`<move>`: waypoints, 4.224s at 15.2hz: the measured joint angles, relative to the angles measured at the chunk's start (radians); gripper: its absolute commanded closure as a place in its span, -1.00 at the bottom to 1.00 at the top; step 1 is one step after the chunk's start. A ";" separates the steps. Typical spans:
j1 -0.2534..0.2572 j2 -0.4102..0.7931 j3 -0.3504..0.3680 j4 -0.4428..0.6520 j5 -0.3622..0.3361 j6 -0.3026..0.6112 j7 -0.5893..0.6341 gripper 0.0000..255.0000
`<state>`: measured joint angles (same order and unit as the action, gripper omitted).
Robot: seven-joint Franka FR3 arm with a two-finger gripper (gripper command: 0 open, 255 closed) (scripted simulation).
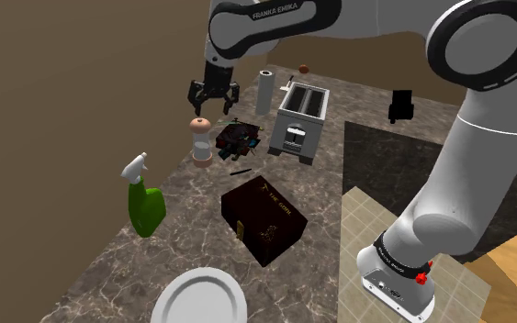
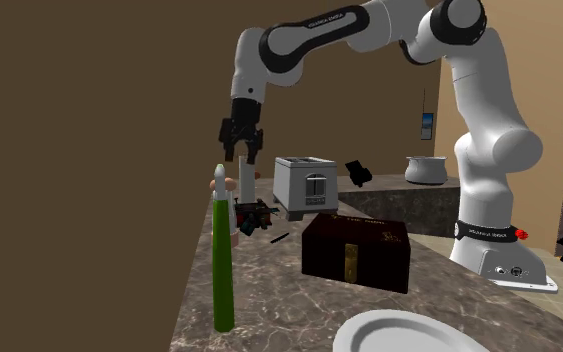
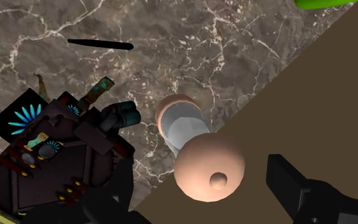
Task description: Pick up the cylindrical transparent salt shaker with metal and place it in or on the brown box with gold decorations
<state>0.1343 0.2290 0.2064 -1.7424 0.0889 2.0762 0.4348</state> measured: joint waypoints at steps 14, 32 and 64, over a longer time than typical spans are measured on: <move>0.029 0.141 0.004 0.047 -0.024 0.078 0.025 -1.00; 0.029 0.121 0.006 0.075 -0.022 0.031 0.030 1.00; 0.028 -0.037 0.018 0.261 -0.002 -0.308 0.068 1.00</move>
<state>0.1626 0.1916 0.2245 -1.4814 0.0873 1.7681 0.5030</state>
